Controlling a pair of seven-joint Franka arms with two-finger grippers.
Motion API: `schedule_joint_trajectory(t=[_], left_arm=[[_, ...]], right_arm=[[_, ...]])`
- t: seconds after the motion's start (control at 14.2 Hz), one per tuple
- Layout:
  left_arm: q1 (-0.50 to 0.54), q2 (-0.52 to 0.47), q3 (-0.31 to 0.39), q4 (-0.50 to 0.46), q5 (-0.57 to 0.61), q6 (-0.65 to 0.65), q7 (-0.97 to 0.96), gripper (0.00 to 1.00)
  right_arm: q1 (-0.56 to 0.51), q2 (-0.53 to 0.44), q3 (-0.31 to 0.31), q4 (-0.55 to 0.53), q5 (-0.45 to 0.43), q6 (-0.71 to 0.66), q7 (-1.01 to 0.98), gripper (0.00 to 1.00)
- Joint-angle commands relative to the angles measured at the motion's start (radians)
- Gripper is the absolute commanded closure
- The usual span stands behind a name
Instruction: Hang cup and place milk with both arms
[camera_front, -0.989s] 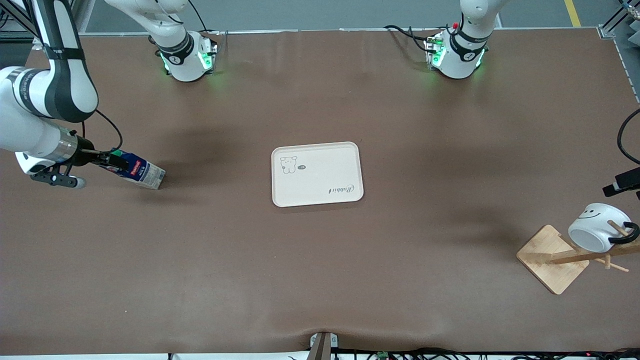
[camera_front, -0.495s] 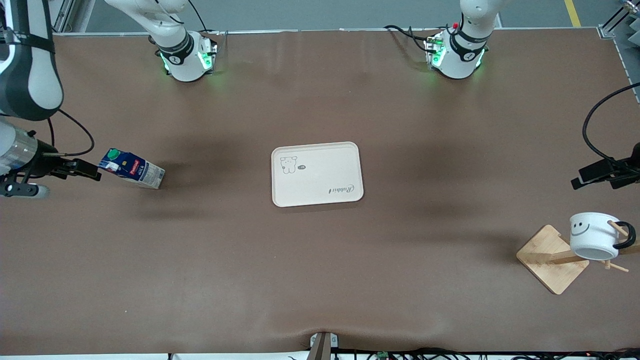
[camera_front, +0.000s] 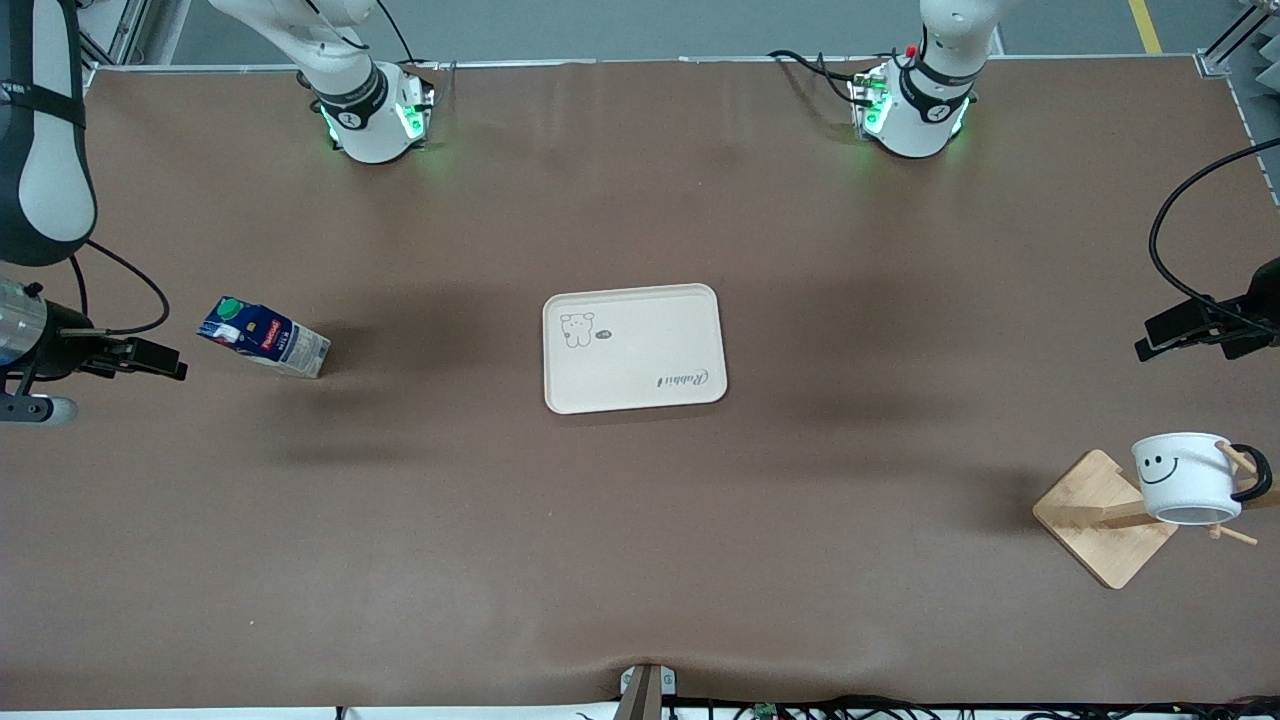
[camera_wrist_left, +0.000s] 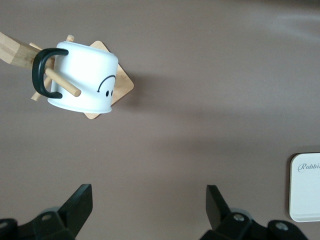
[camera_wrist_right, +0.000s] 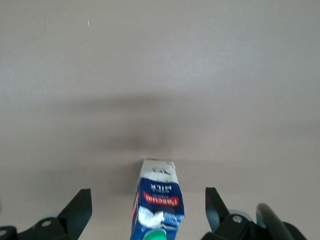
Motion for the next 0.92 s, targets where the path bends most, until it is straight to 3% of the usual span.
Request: schedule_joint_trajectory(t=[0.0, 0.35, 0.64, 0.85], left_arm=[[0.012, -0.026, -0.012, 0.003, 0.022, -0.024, 0.031, 0.00], [-0.016, -0.138, -0.016, -0.011, 0.016, -0.072, 0.037, 0.00], [-0.285, -0.220, 0.216, -0.057, 0.004, -0.146, 0.031, 0.00], [-0.477, -0.288, 0.445, -0.129, -0.093, -0.146, 0.031, 0.00]], right_arm=[[0.065, 0.035, -0.002, 0.114, -0.112, -0.146, 0.004, 0.00], [0.057, 0.021, -0.005, 0.124, -0.066, -0.176, 0.044, 0.00], [0.056, -0.113, -0.007, 0.113, -0.069, -0.240, 0.109, 0.00], [0.054, -0.204, -0.007, 0.087, -0.062, -0.286, 0.109, 0.00]])
